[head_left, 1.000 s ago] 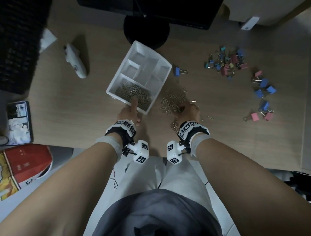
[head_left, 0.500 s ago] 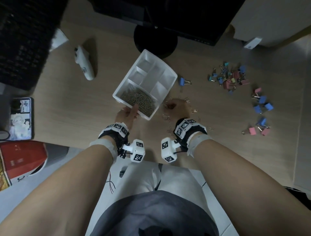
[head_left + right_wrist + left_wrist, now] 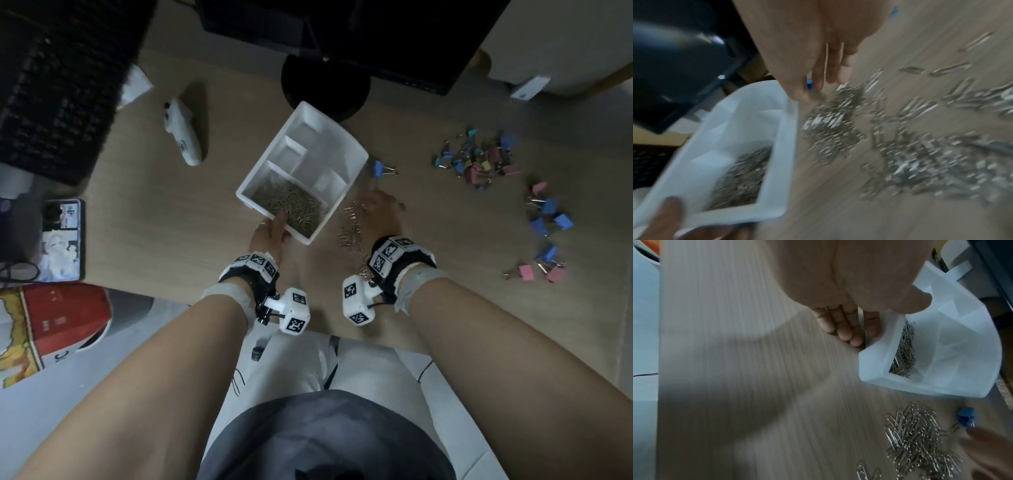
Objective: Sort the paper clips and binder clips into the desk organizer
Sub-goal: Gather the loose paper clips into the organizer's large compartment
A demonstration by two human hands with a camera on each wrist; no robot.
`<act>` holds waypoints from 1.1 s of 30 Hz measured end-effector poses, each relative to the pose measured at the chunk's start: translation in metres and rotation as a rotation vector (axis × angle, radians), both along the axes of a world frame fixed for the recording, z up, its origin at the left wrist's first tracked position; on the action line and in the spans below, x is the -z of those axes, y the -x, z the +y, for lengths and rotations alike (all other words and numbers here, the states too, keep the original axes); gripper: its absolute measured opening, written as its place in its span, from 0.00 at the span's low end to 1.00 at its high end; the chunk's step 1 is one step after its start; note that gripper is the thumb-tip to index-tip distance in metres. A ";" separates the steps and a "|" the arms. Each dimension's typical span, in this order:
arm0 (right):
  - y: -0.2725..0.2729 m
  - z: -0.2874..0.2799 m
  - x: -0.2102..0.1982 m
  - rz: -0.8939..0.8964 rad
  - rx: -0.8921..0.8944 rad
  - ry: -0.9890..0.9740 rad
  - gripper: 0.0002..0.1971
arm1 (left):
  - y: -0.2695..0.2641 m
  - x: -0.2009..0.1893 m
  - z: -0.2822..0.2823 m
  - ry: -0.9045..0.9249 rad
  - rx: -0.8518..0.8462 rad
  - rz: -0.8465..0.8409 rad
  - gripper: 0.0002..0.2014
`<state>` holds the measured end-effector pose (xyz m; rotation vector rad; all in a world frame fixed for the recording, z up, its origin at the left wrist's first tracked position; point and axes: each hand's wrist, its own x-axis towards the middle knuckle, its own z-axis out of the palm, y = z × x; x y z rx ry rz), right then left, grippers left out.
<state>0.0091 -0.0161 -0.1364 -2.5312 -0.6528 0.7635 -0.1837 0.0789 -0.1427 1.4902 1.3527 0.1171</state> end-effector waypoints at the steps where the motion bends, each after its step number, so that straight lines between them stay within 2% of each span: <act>1: -0.008 -0.011 0.003 -0.026 -0.007 0.112 0.19 | -0.001 -0.001 -0.001 0.001 -0.015 0.008 0.22; 4: -0.014 -0.034 0.008 0.014 -0.071 0.278 0.42 | -0.002 -0.001 -0.002 -0.009 -0.023 0.038 0.23; 7: -0.001 -0.032 0.011 -0.097 -0.187 0.297 0.48 | -0.001 0.001 -0.002 -0.012 -0.009 0.057 0.24; 9: 0.012 -0.022 0.012 -0.107 -0.213 0.255 0.45 | 0.000 0.002 -0.001 -0.027 0.008 0.044 0.27; 11: 0.021 -0.016 0.014 -0.128 -0.208 0.181 0.36 | 0.001 0.007 -0.001 -0.053 0.021 0.033 0.30; 16: 0.023 -0.019 0.019 -0.061 -0.257 0.150 0.19 | 0.001 0.015 -0.002 -0.061 -0.021 0.032 0.32; 18: 0.019 -0.024 0.019 -0.063 -0.231 0.120 0.13 | -0.001 0.014 -0.003 -0.057 -0.035 0.031 0.29; 21: 0.012 -0.033 0.016 -0.049 -0.201 0.134 0.10 | -0.004 0.008 -0.005 -0.058 -0.042 0.054 0.25; 24: 0.001 -0.041 0.014 0.017 -0.127 0.150 0.03 | -0.006 0.004 -0.009 -0.065 -0.042 0.088 0.29; 27: -0.013 -0.051 0.013 0.125 -0.073 0.127 0.11 | -0.011 -0.001 -0.011 -0.093 -0.046 0.147 0.30; 30: -0.029 -0.063 0.001 0.152 -0.021 0.084 0.03 | -0.017 -0.007 -0.011 -0.016 -0.043 0.254 0.31; 33: -0.041 -0.071 -0.013 0.176 0.007 0.012 0.04 | -0.024 -0.007 -0.012 0.144 -0.116 0.282 0.38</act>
